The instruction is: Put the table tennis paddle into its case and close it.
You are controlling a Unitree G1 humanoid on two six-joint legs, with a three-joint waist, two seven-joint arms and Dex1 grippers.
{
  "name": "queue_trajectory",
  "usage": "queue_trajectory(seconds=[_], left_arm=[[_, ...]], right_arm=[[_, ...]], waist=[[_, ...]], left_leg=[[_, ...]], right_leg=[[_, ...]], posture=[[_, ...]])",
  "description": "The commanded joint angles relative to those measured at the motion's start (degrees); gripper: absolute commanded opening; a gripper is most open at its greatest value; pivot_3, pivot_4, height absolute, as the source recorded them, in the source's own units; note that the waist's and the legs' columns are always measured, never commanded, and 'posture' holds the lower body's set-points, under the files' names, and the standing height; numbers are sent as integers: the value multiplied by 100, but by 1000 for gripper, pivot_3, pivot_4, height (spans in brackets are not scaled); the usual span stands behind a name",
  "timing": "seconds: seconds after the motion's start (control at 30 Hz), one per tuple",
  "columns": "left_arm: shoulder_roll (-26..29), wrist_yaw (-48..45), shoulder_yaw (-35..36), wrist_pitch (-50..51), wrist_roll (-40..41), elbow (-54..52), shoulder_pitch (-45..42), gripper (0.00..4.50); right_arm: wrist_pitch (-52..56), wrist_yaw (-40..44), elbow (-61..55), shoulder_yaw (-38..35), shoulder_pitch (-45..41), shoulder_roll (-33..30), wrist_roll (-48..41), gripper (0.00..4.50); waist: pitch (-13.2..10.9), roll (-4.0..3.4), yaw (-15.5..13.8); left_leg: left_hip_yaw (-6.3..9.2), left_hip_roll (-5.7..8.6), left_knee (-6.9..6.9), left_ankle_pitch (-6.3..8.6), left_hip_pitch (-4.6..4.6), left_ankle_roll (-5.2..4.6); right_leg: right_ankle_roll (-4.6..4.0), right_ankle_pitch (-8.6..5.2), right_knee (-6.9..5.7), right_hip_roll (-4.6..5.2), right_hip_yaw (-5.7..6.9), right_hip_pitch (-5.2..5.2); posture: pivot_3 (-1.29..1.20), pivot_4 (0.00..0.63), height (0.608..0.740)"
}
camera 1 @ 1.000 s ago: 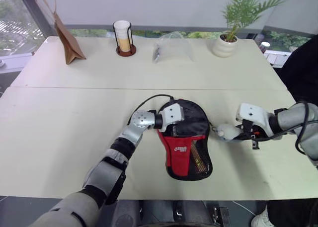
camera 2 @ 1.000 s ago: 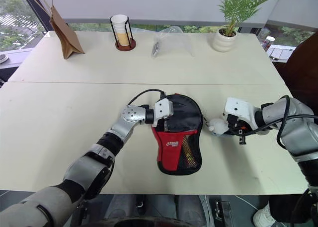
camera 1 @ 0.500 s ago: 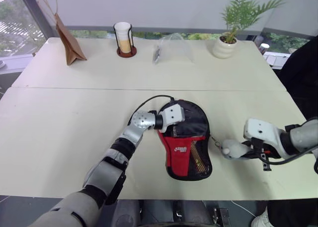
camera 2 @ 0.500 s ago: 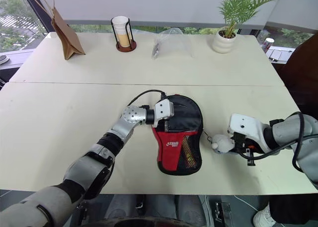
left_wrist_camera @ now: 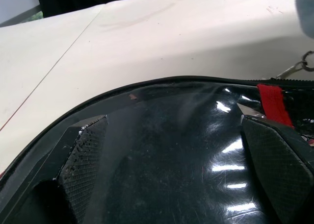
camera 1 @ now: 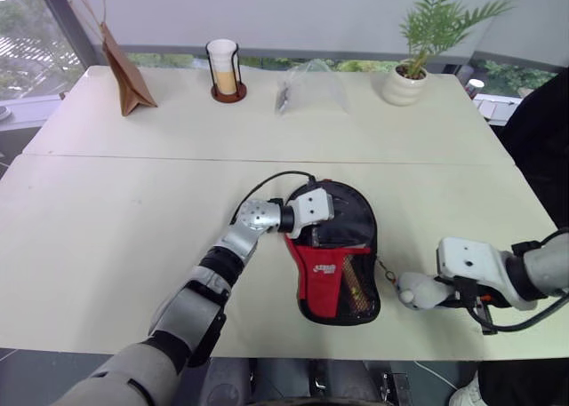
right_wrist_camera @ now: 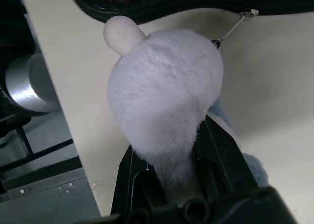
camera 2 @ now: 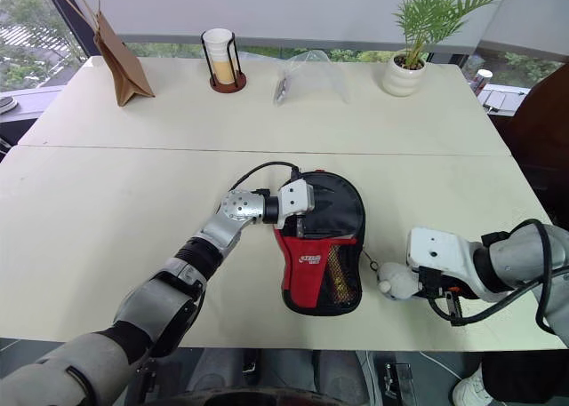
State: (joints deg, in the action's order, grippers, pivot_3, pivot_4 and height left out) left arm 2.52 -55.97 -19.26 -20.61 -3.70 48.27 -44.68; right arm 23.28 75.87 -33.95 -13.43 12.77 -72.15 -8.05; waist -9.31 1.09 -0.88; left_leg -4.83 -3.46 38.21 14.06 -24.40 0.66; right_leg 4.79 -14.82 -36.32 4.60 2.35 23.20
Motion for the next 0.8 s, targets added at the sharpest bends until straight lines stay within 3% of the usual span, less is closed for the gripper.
queue_trajectory(seconds=[0.03, 0.47, 0.8], left_arm=[[143, 25, -172, 158, -292, 238, 162, 4500], [161, 32, -172, 181, -291, 231, 165, 4500], [169, 46, -171, 204, -290, 204, 180, 4500]], right_arm=[[-48, 187, -242, -88, 75, -138, -104, 589], [-226, 273, -637, 120, -10, -311, -177, 589], [-585, 581, -826, -123, 542, -415, -26, 589]], waist=[[0, 0, 2], [0, 0, 10], [0, 1, 11]], left_leg=[[0, 0, 0, 0, 0, 0], [4, 0, 0, 0, 1, 0], [5, -1, 0, 0, 1, 0]], right_leg=[[0, 0, 0, 0, 0, 0], [0, 0, 0, 0, 3, -2], [0, 0, 0, 0, 4, -2]], posture=[[0, 150, 734], [0, 150, 734], [0, 150, 734]])
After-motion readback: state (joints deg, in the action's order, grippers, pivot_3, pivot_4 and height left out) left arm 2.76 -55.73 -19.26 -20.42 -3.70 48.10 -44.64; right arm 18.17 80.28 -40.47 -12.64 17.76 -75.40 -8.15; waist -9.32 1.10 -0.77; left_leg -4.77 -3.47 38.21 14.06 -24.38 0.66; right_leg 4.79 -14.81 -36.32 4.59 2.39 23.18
